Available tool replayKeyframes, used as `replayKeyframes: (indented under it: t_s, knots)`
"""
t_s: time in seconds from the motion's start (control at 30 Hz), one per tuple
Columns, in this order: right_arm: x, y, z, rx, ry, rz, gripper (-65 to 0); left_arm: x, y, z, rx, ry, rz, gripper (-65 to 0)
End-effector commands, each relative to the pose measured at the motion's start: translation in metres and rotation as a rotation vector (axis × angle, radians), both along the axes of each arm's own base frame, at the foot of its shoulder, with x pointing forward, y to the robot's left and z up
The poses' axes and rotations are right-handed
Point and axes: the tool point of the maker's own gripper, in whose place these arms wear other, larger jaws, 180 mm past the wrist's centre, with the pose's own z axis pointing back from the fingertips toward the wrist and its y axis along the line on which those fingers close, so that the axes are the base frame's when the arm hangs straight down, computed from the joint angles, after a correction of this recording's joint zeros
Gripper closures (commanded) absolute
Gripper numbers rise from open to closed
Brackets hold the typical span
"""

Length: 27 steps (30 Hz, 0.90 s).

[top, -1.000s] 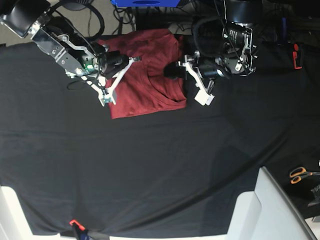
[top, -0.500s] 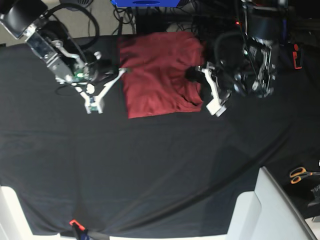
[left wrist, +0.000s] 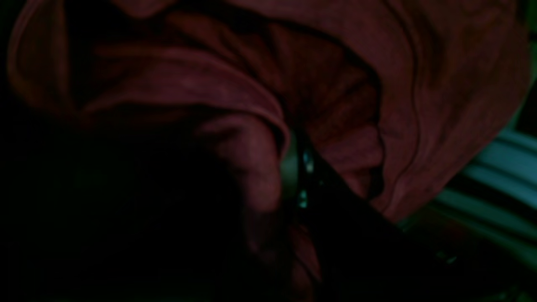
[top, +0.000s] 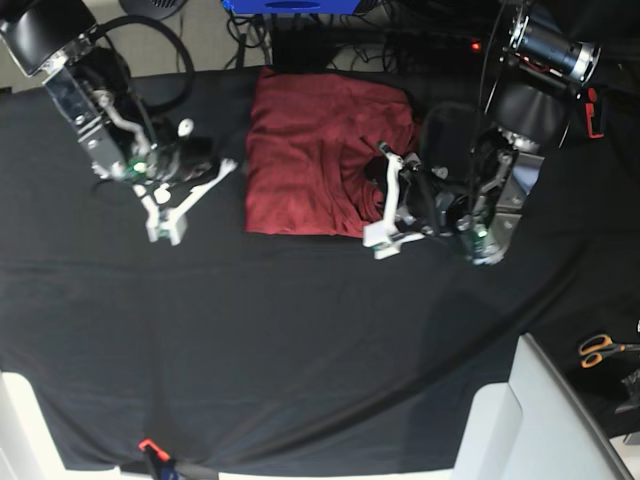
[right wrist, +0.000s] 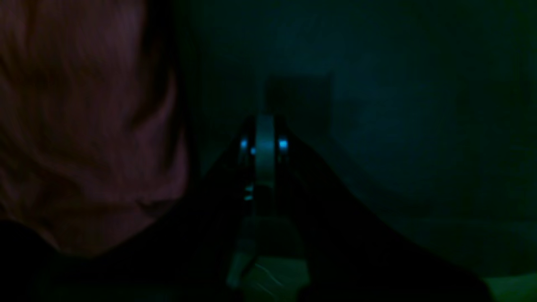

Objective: Fold the T-shirt properly
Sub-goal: 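Drag the shirt edge with the left gripper to square the bundle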

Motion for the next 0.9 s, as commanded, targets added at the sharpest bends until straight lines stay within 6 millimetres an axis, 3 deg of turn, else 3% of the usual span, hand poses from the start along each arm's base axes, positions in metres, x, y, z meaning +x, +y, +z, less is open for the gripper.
replayKeyframes:
  t_s: [0.0,0.13,0.4,0.53,0.7,0.87]
  knots:
    - [0.01,-0.005,0.007,0.009,-0.039,-0.038,-0.2,0.018,-0.001,0.007,0.028,-0.053,-0.018,0.0]
    - [0.013,-0.022,0.007,0.013,-0.07,-0.13,-0.2,0.038,-0.008,0.013,0.106,-0.118,-0.096,0.0]
    - [0.016,-0.025,0.007,0.007,-0.077,-0.138,-0.2,0.061,-0.017,0.017,0.319,-0.242,-0.297,0.0]
    - [0.019,-0.026,0.009,0.006,-0.084,-0.139,-0.2,0.061,-0.039,0.017,0.319,-0.287,-0.389,0.0]
    - [0.023,-0.034,0.011,-0.011,-0.093,-0.139,-0.2,0.047,-0.063,0.011,0.306,-0.305,-0.519,0.0]
    - [0.029,-0.049,0.014,-0.021,-0.105,-0.176,-0.2,0.043,-0.097,0.033,0.257,-0.41,-0.613,0.0]
